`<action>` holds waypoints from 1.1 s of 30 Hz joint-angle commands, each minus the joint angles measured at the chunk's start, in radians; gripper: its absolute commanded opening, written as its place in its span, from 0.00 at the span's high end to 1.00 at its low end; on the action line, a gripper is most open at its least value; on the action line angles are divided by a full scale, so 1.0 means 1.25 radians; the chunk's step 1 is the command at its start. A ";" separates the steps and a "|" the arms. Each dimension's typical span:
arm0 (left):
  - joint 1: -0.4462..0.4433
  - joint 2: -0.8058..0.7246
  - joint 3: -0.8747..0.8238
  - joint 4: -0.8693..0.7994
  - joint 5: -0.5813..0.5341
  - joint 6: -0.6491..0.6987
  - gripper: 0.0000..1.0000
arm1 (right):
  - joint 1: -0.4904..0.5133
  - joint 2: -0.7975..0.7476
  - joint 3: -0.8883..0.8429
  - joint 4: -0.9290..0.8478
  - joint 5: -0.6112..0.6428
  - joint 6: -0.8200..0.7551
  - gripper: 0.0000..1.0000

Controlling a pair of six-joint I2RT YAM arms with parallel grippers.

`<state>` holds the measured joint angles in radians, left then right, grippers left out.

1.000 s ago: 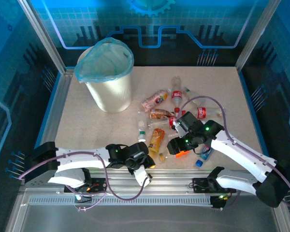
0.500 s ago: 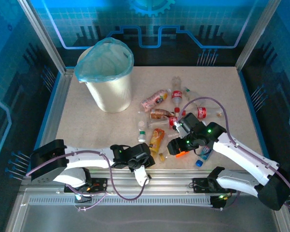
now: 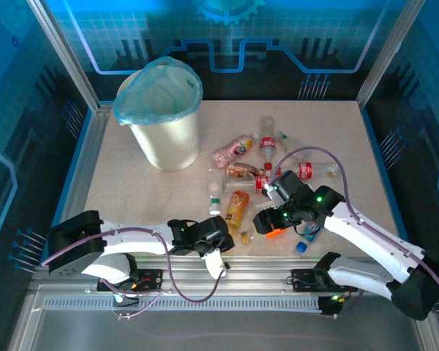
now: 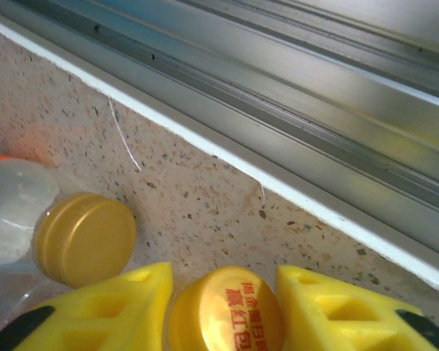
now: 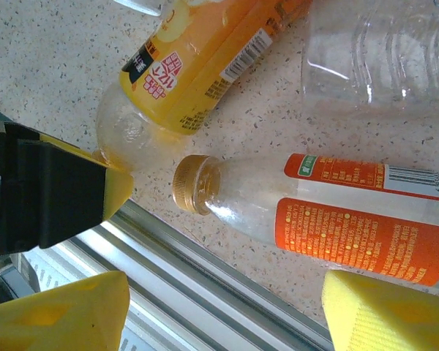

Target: Put the plastic bottles in the bin

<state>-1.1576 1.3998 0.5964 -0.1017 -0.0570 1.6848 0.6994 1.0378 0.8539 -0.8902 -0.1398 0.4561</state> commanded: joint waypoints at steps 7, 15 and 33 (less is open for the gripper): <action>0.003 -0.031 -0.021 0.025 0.011 0.011 0.76 | -0.002 0.009 -0.008 0.011 -0.011 0.008 0.29; -0.007 -0.183 0.002 -0.115 0.015 -0.037 0.86 | -0.002 0.028 0.003 0.020 -0.007 0.010 0.29; -0.005 -0.417 0.173 -0.260 0.098 -0.539 1.00 | 0.004 0.040 0.218 -0.007 0.033 0.006 0.31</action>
<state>-1.1614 0.8875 0.7551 -0.4046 0.0063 1.1900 0.7002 1.0916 1.0828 -0.8742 -0.1112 0.4561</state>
